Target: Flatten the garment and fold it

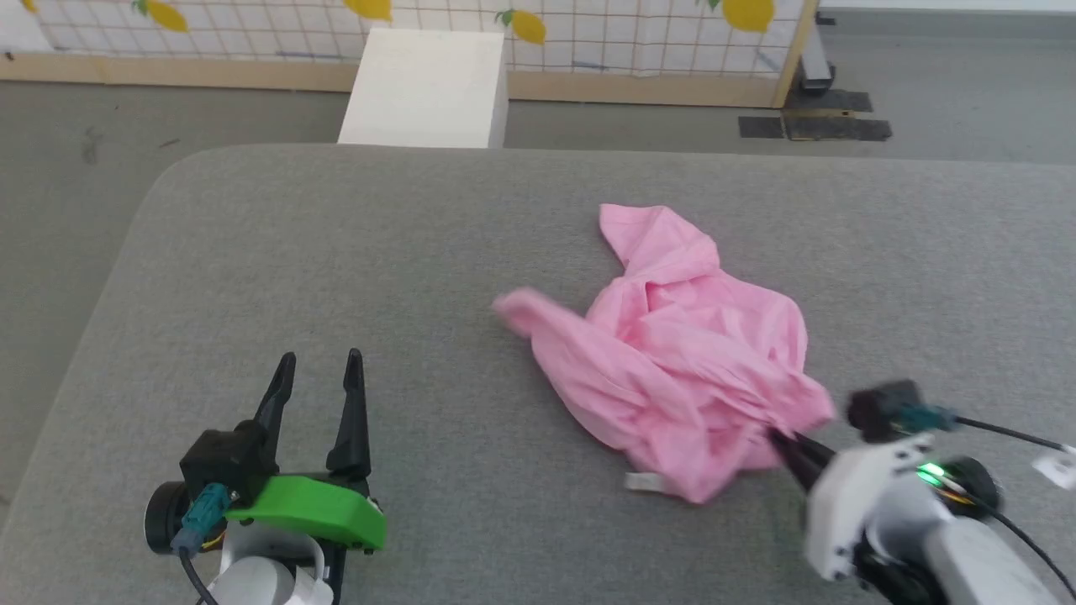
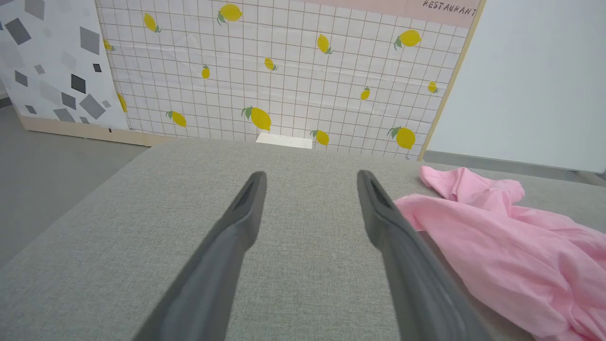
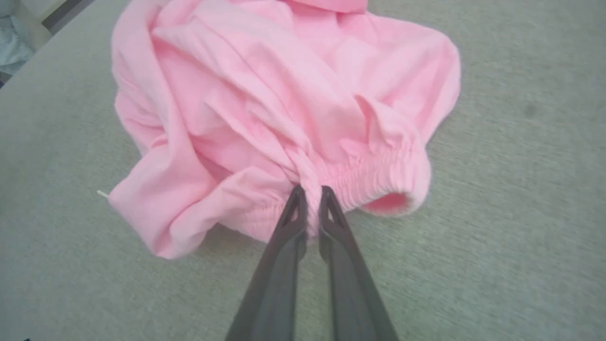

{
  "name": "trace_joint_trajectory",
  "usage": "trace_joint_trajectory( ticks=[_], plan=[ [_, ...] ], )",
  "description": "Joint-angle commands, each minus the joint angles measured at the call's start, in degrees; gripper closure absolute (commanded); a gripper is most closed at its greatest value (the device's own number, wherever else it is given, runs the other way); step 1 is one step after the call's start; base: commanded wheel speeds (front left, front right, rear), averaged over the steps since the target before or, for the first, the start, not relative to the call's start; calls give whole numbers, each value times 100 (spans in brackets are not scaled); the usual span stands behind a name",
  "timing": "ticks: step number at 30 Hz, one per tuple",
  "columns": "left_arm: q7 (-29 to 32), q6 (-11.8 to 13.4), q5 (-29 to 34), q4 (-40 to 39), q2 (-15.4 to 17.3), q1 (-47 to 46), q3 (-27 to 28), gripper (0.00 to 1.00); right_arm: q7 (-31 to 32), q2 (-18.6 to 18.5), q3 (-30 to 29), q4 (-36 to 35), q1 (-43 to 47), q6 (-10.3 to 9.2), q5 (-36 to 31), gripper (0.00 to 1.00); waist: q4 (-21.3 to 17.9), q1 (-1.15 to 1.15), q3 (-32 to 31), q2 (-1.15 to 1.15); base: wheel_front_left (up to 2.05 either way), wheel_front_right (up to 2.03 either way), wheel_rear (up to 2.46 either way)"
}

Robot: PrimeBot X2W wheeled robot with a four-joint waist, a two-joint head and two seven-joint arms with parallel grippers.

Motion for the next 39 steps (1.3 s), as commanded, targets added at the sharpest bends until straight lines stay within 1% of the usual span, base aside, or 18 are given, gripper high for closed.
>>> trace_joint_trajectory(
  ticks=[1,4,7,8,9,10,13,17,21,25,30,35,39],
  plan=[
    [-20,7,98,-14,12,71,15,0,105,-12,-268,-154,248,26,-122,100,-93,0,-61,38,0,0,0],
    [-20,10,93,-16,28,89,13,0,394,50,-996,-475,736,26,-379,100,-133,0,-53,38,0,0,0],
    [-9,13,90,-7,41,83,-3,0,625,213,-1511,-586,1096,26,-573,100,-152,0,-21,38,0,0,0],
    [2,13,91,2,45,77,-14,0,665,291,-1645,-585,1192,26,-631,83,-151,0,-5,38,0,0,0],
    [5,14,91,10,48,71,-20,0,664,380,-1729,-589,1249,26,-635,60,-149,0,8,38,0,0,0],
    [12,18,91,21,52,65,-26,0,630,479,-1824,-611,1303,26,-675,0,-144,0,24,38,0,0,0],
    [28,23,84,55,58,62,-43,0,365,724,-2041,-739,1404,26,-789,0,-117,0,51,38,0,0,0],
    [37,36,70,90,64,81,-63,0,-358,986,-2417,-968,1491,26,-989,0,-76,0,45,38,0,0,0],
    [102,23,54,107,67,122,-124,0,-884,1173,-2682,-1210,1604,26,-1186,0,-62,0,-33,38,0,0,0],
    [281,-37,69,47,77,121,-278,0,-1095,1279,-2841,-1526,1705,26,-1395,0,-93,0,-126,38,0,0,0],
    [825,-317,109,28,49,39,-770,0,-1035,1333,-2853,-1970,1839,26,-1585,0,-151,0,-240,38,0,0,0],
    [1602,-764,167,181,-23,-179,-1473,0,-903,1345,-2713,-2358,1954,26,-1609,0,-268,0,-209,38,0,0,0],
    [2116,-1015,179,470,-26,-446,-1943,0,-846,1347,-2594,-2583,1979,26,-1584,0,-398,0,-104,38,0,0,0]
  ],
)
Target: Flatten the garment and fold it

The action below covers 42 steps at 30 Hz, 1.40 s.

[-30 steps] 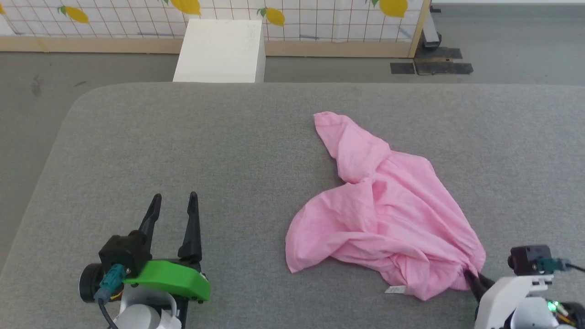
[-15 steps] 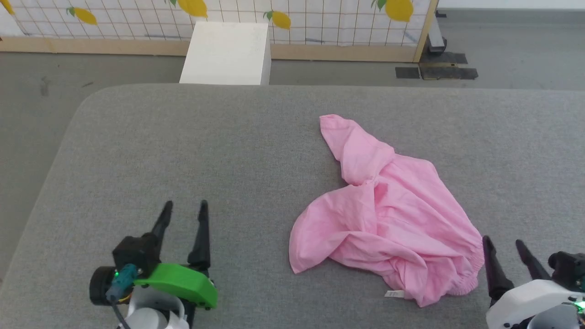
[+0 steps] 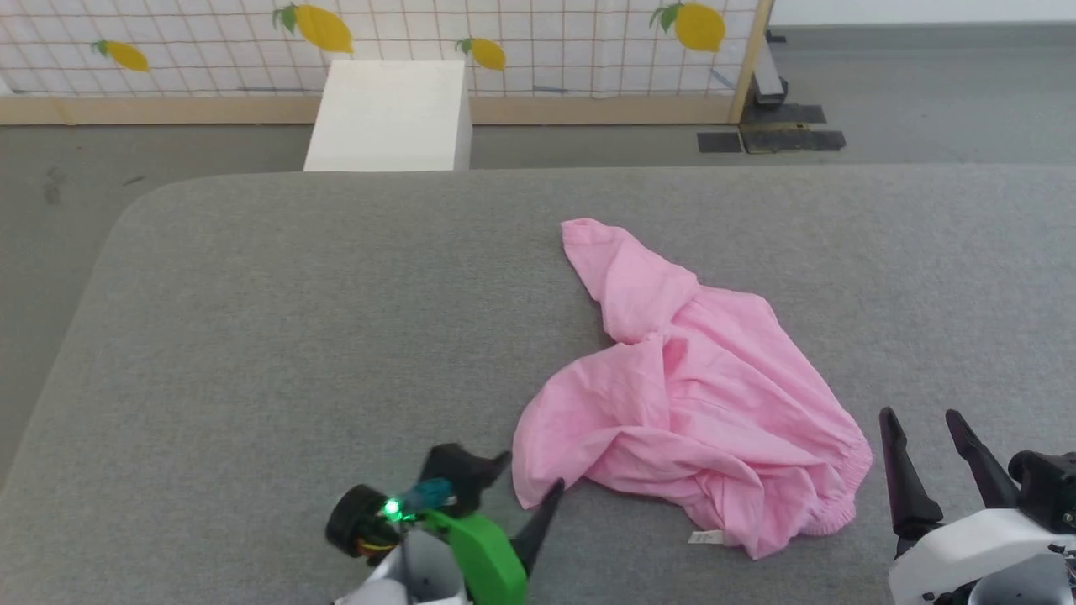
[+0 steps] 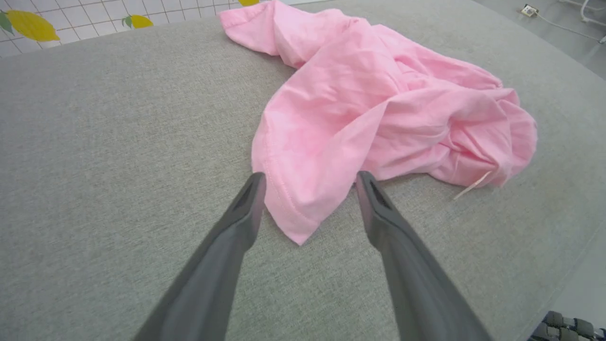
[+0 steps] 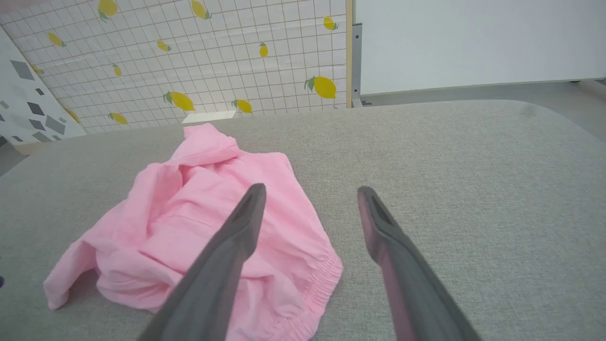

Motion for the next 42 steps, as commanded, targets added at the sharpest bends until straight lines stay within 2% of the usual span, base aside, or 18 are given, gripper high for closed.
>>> trace_joint_trajectory(
  ticks=[1,11,12,13,14,15,20,24,29,35,39,42],
  plan=[
    [98,-60,28,100,11,-199,-95,0,19,12,26,-86,72,26,15,0,-103,0,105,38,0,0,0],
    [944,-212,-214,1304,102,-1240,-1021,0,94,13,140,-234,-38,26,66,0,-418,0,471,38,0,0,0],
    [1072,-213,-319,1409,122,-1318,-1160,6,80,13,138,-230,-48,26,82,0,-435,0,492,38,0,0,0],
    [1169,-214,-409,1479,151,-1376,-1271,22,72,13,136,-228,-50,26,95,0,-449,0,517,38,0,0,0],
    [1261,-215,-513,1545,198,-1448,-1403,55,63,13,133,-225,-53,26,99,0,-458,0,541,38,0,0,0],
    [1284,-215,-575,1584,237,-1501,-1467,98,53,13,126,-223,-55,26,102,0,-460,0,558,38,0,0,0],
    [996,-216,-704,1578,467,-1685,-1575,100,20,13,15,-191,-49,26,132,0,-387,0,587,38,0,0,0],
    [579,-44,-559,1223,697,-1655,-1455,100,7,13,-87,-162,-34,26,169,0,-225,0,530,38,0,0,0],
    [411,336,-445,391,1177,-1369,-1254,100,24,13,-160,-161,-4,26,167,0,-17,0,442,38,0,0,0],
    [662,920,-519,-648,1843,-707,-948,100,89,14,-159,-171,37,26,167,0,121,0,368,38,0,0,0],
    [825,1360,-792,-1016,2193,-78,-660,100,116,14,-159,-174,80,26,178,0,156,0,339,38,0,0,0],
    [801,1602,-1059,-1047,2299,340,-450,100,138,14,-153,-165,108,26,186,0,163,0,333,38,0,0,0]
  ],
)
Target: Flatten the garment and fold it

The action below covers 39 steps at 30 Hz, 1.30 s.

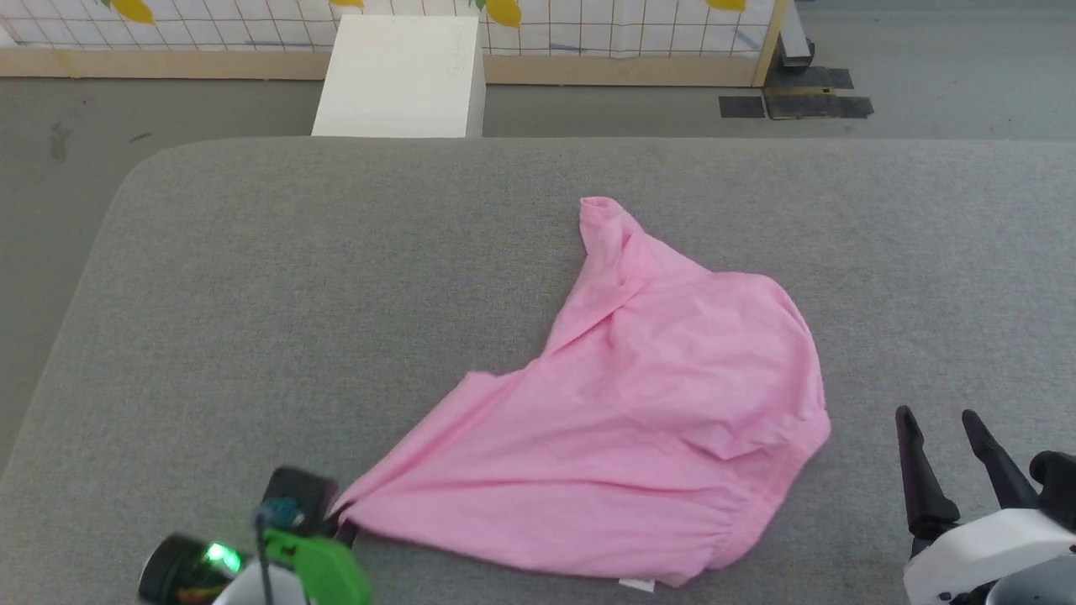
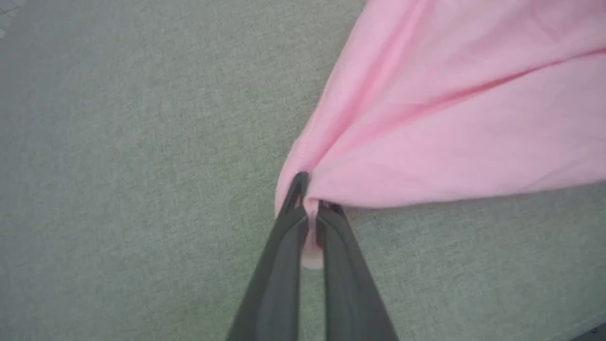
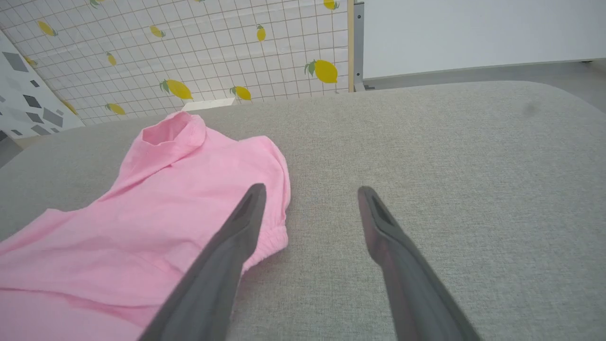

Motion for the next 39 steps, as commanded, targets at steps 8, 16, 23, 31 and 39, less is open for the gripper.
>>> trace_joint_trajectory(
  ticks=[8,16,23,31,39],
  plan=[
    [-410,97,-492,419,-194,536,209,100,40,10,62,39,84,26,60,0,-19,0,2,38,0,0,0],
    [-1373,411,-357,409,-432,465,566,0,108,10,173,133,184,26,107,0,-41,0,-165,38,0,0,0],
    [-2422,735,7,171,-484,396,876,0,342,10,360,373,299,26,239,0,-13,0,-320,38,0,0,0],
    [-2877,770,76,44,-694,359,1162,0,1027,10,658,1259,-112,26,443,0,97,0,-273,38,0,0,0],
    [-2937,595,122,95,-1008,258,1207,0,1795,-425,1287,2602,-1210,26,958,0,436,0,-127,38,0,0,0]
  ],
)
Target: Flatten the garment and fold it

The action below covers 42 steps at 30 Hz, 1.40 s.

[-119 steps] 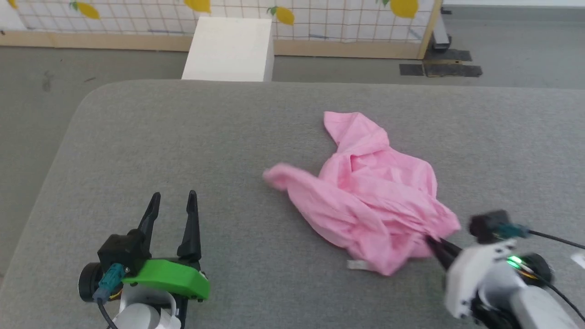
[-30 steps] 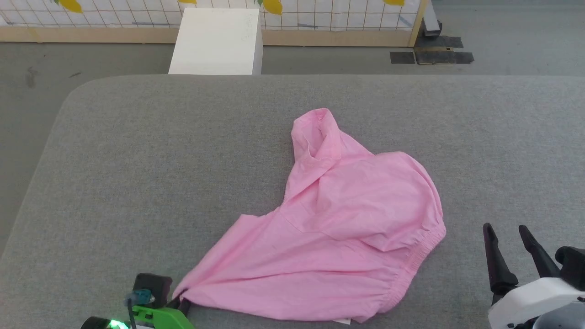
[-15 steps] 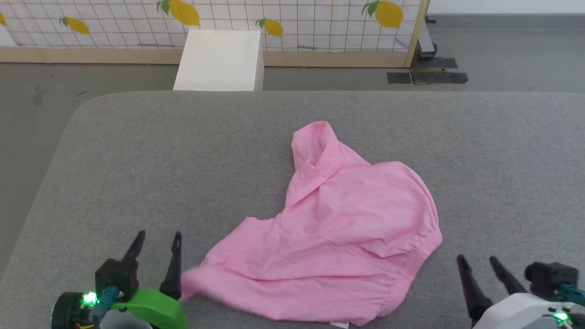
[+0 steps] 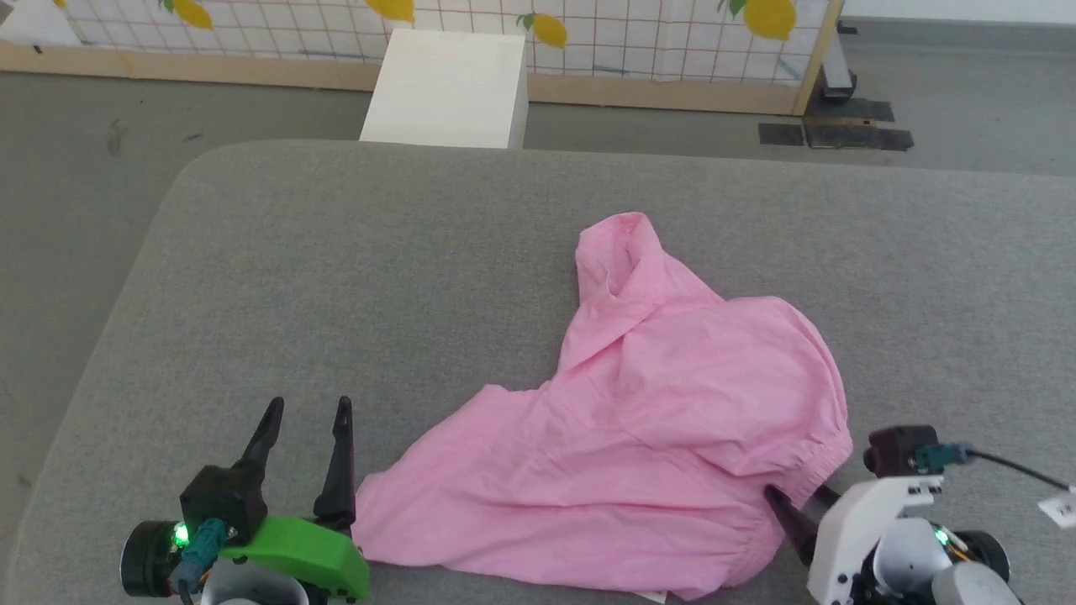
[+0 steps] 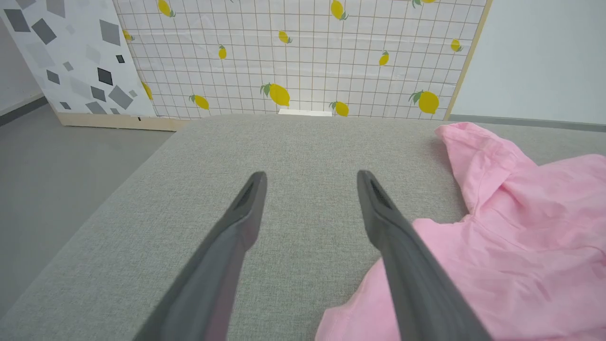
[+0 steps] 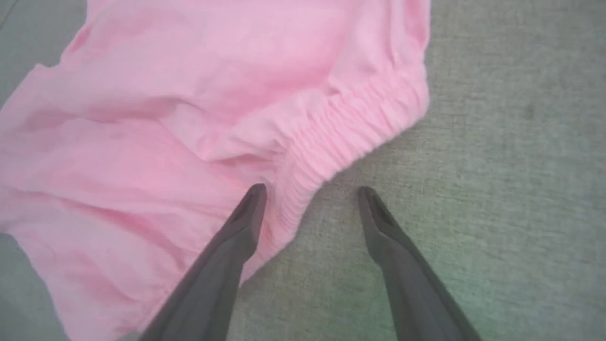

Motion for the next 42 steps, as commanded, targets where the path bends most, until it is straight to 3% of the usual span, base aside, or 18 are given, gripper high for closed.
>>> trace_joint_trajectory(
  ticks=[1,5,6,7,8,11,16,24,31,37,38,39,42],
  plan=[
    [-44,-53,53,47,-44,-130,35,0,131,-61,150,140,-166,26,135,0,97,0,92,38,0,0,0],
    [-50,-117,82,106,-140,-166,94,0,491,-244,536,486,-380,26,427,0,144,0,182,38,0,0,0],
    [-50,-131,90,108,-164,-173,113,0,607,-275,622,578,-408,26,486,13,149,0,197,38,0,0,0],
    [-51,-155,95,119,-194,-172,129,0,752,-305,723,685,-435,26,574,73,154,0,213,38,0,0,0],
    [-51,-172,106,126,-214,-173,142,0,845,-320,787,758,-455,26,656,100,158,0,224,38,0,0,0],
    [-52,-224,151,142,-289,-168,189,0,945,-416,962,865,-525,26,842,100,172,0,240,38,0,0,0],
    [-52,-286,217,158,-362,-138,291,0,520,-646,951,559,-740,26,893,100,140,0,247,38,0,0,0],
    [-53,-392,325,179,-482,-123,388,0,226,-1037,432,98,-1293,26,571,100,86,0,206,38,0,0,0],
    [-53,-521,425,211,-598,-290,395,0,520,-1304,327,482,-2122,26,443,100,191,0,425,38,0,0,0],
    [-53,-631,541,275,-783,-466,404,0,247,-1249,485,1103,-2627,26,408,100,308,0,664,38,0,0,0],
    [-53,-654,559,295,-811,-476,415,0,150,-1217,528,1230,-2636,26,425,71,317,0,669,38,0,0,0],
    [-53,-671,572,312,-831,-478,428,0,32,-1197,555,1315,-2629,26,426,0,321,0,660,38,0,0,0],
    [-53,-719,608,373,-880,-426,489,0,-441,-1129,632,1563,-2480,26,449,0,305,0,569,38,0,0,0]
  ],
)
